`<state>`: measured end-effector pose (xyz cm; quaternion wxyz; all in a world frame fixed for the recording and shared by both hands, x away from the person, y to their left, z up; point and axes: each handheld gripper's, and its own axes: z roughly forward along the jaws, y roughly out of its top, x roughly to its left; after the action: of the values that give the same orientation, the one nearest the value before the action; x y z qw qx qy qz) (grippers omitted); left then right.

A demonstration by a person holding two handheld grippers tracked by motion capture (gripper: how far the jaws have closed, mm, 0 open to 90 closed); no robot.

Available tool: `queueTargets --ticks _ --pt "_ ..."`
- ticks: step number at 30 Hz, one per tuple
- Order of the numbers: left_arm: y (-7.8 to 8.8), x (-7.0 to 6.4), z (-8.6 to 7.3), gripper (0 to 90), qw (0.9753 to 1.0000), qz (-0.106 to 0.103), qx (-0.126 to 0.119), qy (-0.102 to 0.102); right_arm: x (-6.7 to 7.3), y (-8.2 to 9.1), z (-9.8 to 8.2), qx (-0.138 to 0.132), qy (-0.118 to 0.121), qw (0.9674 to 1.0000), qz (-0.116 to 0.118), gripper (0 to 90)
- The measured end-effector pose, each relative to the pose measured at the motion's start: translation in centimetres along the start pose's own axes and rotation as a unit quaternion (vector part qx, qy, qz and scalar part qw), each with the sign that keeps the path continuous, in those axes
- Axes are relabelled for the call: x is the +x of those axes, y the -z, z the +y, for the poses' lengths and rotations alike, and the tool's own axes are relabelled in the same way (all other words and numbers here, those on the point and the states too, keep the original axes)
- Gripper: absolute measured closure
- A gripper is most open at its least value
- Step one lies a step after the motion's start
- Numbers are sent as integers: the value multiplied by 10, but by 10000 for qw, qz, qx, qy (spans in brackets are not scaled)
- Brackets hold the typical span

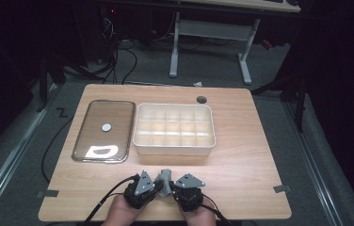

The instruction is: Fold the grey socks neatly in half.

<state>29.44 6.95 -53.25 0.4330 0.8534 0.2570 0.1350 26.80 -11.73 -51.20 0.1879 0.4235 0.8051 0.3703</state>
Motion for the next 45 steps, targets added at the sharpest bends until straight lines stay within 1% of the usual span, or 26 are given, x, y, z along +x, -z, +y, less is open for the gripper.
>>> queueTargets --ticks 2,5,9,10,14,17,19,20,22,23,25,26,27,28,30,31,32,34,35,36,38,40,43,45 --pt "0 0 0 838 10000 10 9 -8 2 0 2 -22 12 10000 10 900" --pt "0 0 0 840 10000 18 7 2 8 -1 7 -84 144 9998 53 900" --pt "-1 -1 1 839 10000 37 22 -12 7 1 9 -128 118 9998 58 900" --pt "0 -1 2 838 10000 37 40 -16 7 2 9 -138 80 9999 63 900" --pt "-2 -1 4 829 10000 12 41 60 7 6 9 -199 86 9997 120 900" --pt "-2 -1 6 810 9999 -60 14 149 5 9 9 -227 58 9997 121 896" --pt "-2 1 6 788 9995 -194 -20 239 3 10 8 -213 52 9997 69 893" --pt "0 3 7 777 9989 -291 -66 351 1 10 8 -203 39 9998 57 893" --pt "4 9 6 758 9970 -460 -190 595 -3 10 6 -189 -51 9998 62 890" --pt "8 12 6 750 9962 -506 -248 665 -6 9 5 -159 -106 9998 63 889" --pt "17 18 5 741 9954 -492 -429 708 -8 9 3 -134 -185 9997 57 889" --pt "21 20 5 735 9950 -477 -500 719 -9 9 1 -147 -179 9997 58 888" --pt "25 24 4 734 9950 -416 -557 722 -9 9 1 -149 -182 9997 56 888" --pt "27 28 2 744 9951 -326 -565 741 -9 9 0 -142 -197 9997 55 887" --pt "28 35 -1 784 9960 -114 -408 781 -9 9 0 -155 -181 9997 81 884" --pt "26 37 -3 804 9966 6 -259 782 -8 9 0 -149 -188 9997 92 884" --pt "23 37 -4 812 9970 48 -66 771 -8 10 -1 -139 -171 9997 100 884" --pt "16 33 -5 820 9972 -2 149 727 -8 9 -1 -142 -165 9997 111 880" --pt "14 30 -4 822 9976 -25 215 661 -7 9 -1 -143 -165 9997 118 880" --pt "12 27 -3 823 9979 -35 240 596 -7 10 -1 -142 -156 9997 120 878" --pt "11 22 -1 830 9983 -86 223 532 -6 10 0 -139 -150 9997 123 875" --pt "9 16 1 833 9988 -116 215 425 -5 10 0 -136 -156 9997 138 869" --pt "5 10 5 841 9990 -219 216 338 -6 10 1 -139 -139 9997 117 867" --pt "2 5 7 845 9990 -277 217 276 -7 10 2 -138 -168 9997 87 867"
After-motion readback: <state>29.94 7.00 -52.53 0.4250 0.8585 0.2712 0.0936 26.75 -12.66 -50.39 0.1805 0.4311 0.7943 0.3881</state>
